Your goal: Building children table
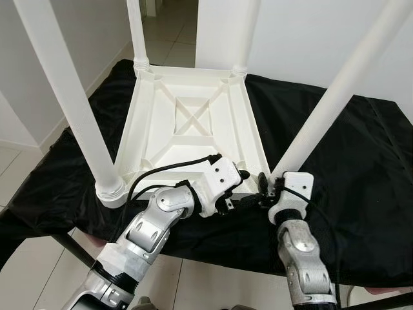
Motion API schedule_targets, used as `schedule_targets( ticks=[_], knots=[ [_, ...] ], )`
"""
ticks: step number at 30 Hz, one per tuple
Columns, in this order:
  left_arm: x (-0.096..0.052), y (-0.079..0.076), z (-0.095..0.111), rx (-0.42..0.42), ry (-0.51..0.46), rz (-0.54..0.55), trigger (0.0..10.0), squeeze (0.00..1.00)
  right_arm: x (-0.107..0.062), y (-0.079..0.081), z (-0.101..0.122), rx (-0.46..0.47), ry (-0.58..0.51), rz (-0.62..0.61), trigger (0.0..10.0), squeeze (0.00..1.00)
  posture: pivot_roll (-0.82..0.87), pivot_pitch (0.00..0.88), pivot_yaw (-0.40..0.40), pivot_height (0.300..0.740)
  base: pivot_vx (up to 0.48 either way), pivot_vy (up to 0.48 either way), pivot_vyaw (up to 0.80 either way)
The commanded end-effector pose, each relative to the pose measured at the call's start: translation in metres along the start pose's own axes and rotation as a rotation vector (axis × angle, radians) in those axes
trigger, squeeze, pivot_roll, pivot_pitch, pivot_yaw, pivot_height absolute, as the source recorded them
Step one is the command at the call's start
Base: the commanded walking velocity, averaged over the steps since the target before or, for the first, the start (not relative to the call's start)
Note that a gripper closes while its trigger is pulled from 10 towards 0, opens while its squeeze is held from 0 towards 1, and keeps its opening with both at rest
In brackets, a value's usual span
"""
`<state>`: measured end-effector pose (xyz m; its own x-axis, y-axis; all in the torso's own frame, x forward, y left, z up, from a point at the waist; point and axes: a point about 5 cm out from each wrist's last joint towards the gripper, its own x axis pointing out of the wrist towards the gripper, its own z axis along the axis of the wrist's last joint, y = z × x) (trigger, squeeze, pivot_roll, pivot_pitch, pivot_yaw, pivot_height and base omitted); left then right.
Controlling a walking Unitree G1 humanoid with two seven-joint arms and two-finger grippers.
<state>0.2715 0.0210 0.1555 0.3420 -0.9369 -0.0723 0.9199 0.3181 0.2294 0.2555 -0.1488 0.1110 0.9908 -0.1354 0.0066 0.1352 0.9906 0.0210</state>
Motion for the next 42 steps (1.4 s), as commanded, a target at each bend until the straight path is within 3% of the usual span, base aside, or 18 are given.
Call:
schedule_targets(
  ticks=[1,7,8,15,17,19,24,27,28,36,39,42],
  knots=[
    [0.002,0.000,0.001,-0.005,-0.008,-0.025,10.0,0.00,-0.005,-0.001,-0.003,0.010,0.023,-0.019,10.0,0.00,0.01,0.000,-0.025,0.740,0.000,0.000,0.00],
    [0.002,0.001,0.001,0.000,-0.006,-0.026,10.0,0.00,-0.009,-0.001,-0.001,-0.012,0.016,0.004,10.0,0.00,0.01,0.000,-0.026,0.740,0.000,0.000,0.00],
    [0.002,0.002,0.001,0.001,-0.006,-0.025,10.0,0.00,-0.010,-0.003,-0.001,-0.009,0.018,0.007,10.0,1.00,0.01,0.000,-0.028,0.740,0.000,0.000,0.00],
    [-0.002,0.001,0.000,0.008,-0.002,-0.031,10.0,0.00,-0.013,-0.021,0.003,-0.033,-0.013,0.016,10.0,1.00,0.01,0.000,-0.030,0.740,0.000,0.000,0.00],
    [-0.004,0.001,0.000,0.012,-0.002,-0.039,10.0,0.00,-0.012,-0.030,0.006,-0.054,-0.031,0.072,10.0,1.00,0.01,0.000,-0.031,0.740,0.000,0.000,0.00],
    [-0.004,0.001,0.000,0.012,-0.002,-0.039,10.0,0.00,-0.012,-0.030,0.006,-0.054,-0.031,0.072,10.0,1.00,0.01,0.000,-0.031,0.740,0.000,0.000,0.00],
    [-0.003,0.001,0.004,0.009,-0.014,-0.041,10.0,0.00,-0.004,-0.050,0.013,-0.075,-0.032,0.244,10.0,1.00,0.01,0.000,-0.027,0.740,0.000,0.000,0.00],
    [-0.003,0.002,0.004,0.007,-0.016,-0.040,10.0,0.00,-0.003,-0.053,0.014,-0.075,-0.028,0.282,10.0,1.00,0.01,0.000,-0.027,0.740,0.000,0.000,0.00],
    [-0.002,0.002,0.004,0.006,-0.017,-0.038,10.0,0.00,0.000,-0.055,0.015,-0.084,-0.024,0.325,10.0,0.00,0.02,0.001,-0.030,0.740,0.000,0.000,0.00],
    [-0.003,0.003,0.004,0.008,-0.014,-0.031,10.0,0.00,0.011,-0.054,0.016,-0.121,0.002,0.539,10.0,0.00,0.03,0.000,-0.032,0.740,0.000,0.000,0.00],
    [-0.003,0.004,0.005,0.016,-0.012,-0.028,10.0,0.00,0.027,-0.053,0.019,-0.173,0.017,0.664,10.0,0.00,0.03,0.000,-0.032,0.740,0.000,0.000,0.00],
    [-0.003,0.003,0.005,0.017,-0.013,-0.030,10.0,0.00,0.031,-0.052,0.021,-0.181,0.013,0.680,10.0,0.00,0.03,0.000,-0.032,0.740,0.000,0.000,0.00]
  ],
)
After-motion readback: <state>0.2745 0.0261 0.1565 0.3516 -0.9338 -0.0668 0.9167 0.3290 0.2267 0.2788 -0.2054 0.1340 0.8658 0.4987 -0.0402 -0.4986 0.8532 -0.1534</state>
